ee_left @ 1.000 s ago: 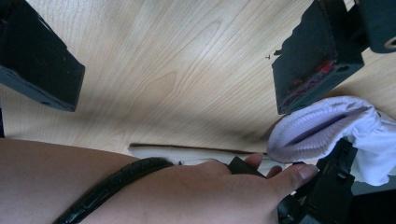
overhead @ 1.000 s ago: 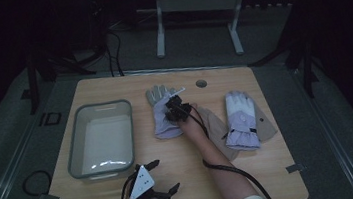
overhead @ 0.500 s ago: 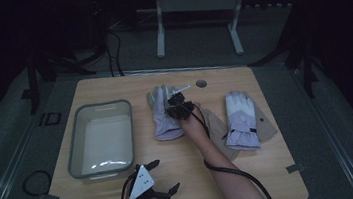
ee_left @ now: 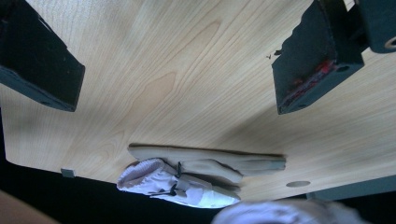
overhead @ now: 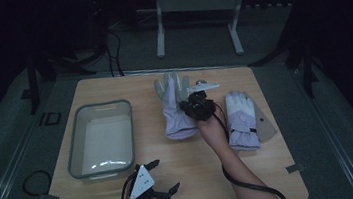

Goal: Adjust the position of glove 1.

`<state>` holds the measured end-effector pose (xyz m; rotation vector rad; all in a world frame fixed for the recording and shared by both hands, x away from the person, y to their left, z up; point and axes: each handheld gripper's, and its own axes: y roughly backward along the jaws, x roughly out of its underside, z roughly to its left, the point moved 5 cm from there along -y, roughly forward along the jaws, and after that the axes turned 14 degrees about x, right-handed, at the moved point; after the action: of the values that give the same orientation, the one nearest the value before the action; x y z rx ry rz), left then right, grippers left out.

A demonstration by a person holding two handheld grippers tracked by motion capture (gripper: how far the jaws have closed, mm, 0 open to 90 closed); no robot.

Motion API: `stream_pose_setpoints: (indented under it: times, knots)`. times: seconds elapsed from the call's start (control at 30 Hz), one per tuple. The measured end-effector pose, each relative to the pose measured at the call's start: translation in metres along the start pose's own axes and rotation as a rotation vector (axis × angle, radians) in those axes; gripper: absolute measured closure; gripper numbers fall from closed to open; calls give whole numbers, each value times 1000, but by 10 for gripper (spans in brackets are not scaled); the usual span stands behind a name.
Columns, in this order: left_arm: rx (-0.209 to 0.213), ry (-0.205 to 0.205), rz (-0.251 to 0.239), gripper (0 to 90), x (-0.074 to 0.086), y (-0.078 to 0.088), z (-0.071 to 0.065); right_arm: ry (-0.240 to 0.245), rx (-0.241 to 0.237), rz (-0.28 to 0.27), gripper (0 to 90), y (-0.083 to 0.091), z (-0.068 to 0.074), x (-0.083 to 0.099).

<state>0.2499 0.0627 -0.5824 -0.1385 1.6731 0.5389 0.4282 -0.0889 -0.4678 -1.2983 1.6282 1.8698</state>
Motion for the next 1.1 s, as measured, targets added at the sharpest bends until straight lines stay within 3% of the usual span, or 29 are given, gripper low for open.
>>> stream_pose_setpoints:
  times: [0.17, 0.27, 0.5, 0.57, 0.63, 0.77, 1.1]
  knots:
    - [2, -1, 5, 23, 0, 0, -1, -23, 13, -65, 862, 35, -3, 17]
    - [1, -5, 6, 23, 0, -1, -1, -26, 25, -74, 862, 48, -4, 32]
    - [-2, -6, 4, 23, 0, 0, 0, -39, 39, -50, 863, 58, -3, 61]
    - [-2, -3, 3, 23, 0, 0, 0, -32, 63, -34, 863, 56, -3, 75]
    - [-2, -2, 2, 23, 0, 0, 0, -46, 29, -12, 862, 51, -3, 85]
    - [-1, -5, 8, 23, 0, -1, 0, -43, 15, 26, 862, 36, -1, 103]
    - [0, -2, 8, 23, 0, 0, 0, -83, 7, 91, 857, 2, -7, 126]
